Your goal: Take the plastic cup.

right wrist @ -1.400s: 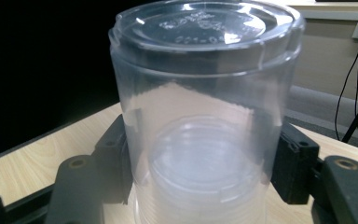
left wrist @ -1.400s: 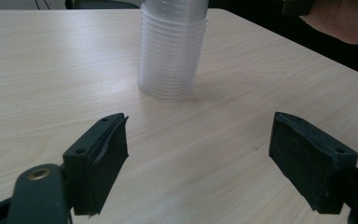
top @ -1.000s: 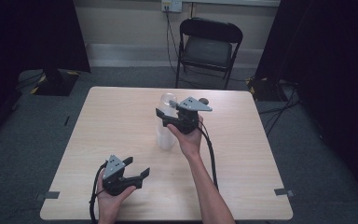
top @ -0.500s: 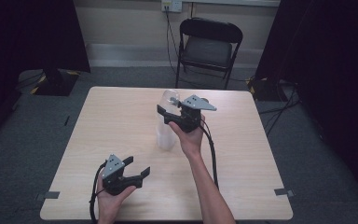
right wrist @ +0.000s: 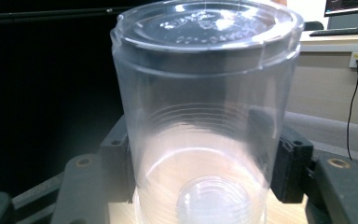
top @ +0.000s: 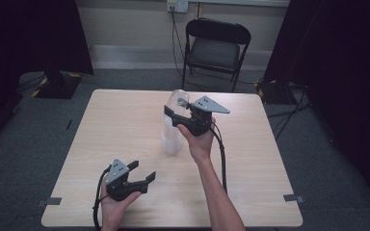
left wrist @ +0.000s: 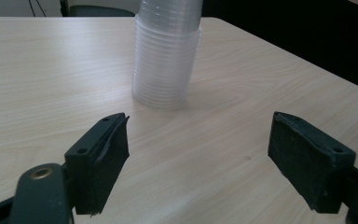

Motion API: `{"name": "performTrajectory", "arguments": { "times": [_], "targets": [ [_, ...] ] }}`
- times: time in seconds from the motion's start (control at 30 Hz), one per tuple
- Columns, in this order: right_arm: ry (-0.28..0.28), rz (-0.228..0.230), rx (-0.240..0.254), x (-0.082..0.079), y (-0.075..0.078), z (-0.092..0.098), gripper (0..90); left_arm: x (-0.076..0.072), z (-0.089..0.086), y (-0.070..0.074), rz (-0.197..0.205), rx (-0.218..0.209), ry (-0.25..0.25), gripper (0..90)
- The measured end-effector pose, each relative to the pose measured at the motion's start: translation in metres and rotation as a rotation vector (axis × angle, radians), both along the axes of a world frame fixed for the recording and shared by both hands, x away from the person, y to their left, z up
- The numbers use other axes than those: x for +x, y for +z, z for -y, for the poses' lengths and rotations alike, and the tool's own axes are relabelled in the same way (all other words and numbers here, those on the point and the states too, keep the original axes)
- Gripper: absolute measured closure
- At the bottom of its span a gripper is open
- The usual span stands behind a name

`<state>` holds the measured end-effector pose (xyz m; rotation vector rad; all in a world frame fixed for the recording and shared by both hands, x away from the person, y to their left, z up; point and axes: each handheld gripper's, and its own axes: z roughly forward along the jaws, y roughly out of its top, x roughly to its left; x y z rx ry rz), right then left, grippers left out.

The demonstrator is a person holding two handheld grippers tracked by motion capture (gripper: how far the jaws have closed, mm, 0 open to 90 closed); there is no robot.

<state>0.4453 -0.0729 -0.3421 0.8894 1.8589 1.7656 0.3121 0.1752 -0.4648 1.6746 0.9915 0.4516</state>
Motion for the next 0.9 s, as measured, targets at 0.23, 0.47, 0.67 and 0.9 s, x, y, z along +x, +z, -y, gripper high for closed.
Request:
{"name": "performTrajectory", "arguments": {
  "times": [0.23,0.47,0.67,0.9],
  "targets": [
    [0.008,0.003,0.03,-0.009,0.005,0.005,38.1,-0.002,0.004,0.001,0.04,-0.001,-0.01,25.5],
    [-0.003,0.0,0.046,-0.017,0.007,0.012,38.6,-0.002,0.007,0.0,0.036,-0.021,-0.027,25.6],
    [-0.018,-0.017,0.064,-0.025,0.006,0.024,39.9,0.001,0.006,-0.001,0.025,-0.033,-0.045,28.0],
    [-0.041,-0.058,0.077,-0.033,-0.001,0.04,40.7,0.004,0.007,-0.003,0.008,-0.056,-0.054,29.4]
  ]
}}
